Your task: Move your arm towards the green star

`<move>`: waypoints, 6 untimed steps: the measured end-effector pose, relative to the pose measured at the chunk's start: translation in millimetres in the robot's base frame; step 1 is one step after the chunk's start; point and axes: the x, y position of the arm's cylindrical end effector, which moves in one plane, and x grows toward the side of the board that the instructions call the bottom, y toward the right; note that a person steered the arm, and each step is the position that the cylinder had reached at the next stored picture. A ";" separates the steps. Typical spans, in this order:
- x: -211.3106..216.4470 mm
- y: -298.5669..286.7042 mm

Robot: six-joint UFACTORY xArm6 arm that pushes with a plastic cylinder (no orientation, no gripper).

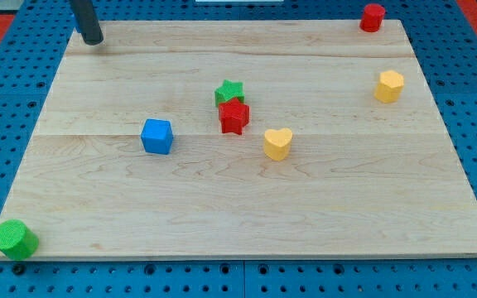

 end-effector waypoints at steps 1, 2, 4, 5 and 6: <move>7.1 0.0; 11.6 6.0; 89.3 136.1; 113.0 192.5; 162.1 205.5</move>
